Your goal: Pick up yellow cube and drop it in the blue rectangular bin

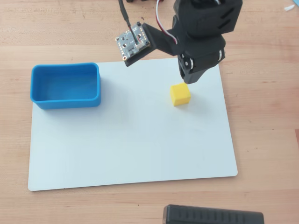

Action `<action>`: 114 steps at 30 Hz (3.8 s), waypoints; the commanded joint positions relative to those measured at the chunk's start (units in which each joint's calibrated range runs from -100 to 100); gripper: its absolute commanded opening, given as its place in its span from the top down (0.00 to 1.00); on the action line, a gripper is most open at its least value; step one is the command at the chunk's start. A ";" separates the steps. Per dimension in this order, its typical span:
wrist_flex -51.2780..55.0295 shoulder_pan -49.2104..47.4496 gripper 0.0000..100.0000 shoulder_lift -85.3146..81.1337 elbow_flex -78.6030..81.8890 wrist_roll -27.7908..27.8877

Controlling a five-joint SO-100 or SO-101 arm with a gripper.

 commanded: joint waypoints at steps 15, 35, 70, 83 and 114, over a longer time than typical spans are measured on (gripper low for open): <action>1.42 0.63 0.79 2.73 -5.05 -2.59; 2.50 1.83 0.75 10.35 -3.14 -3.27; 4.81 2.35 0.94 -10.18 -7.14 -2.93; 8.11 18.30 0.95 -18.08 -13.69 -0.68; 0.93 40.85 0.85 -15.48 -4.87 1.90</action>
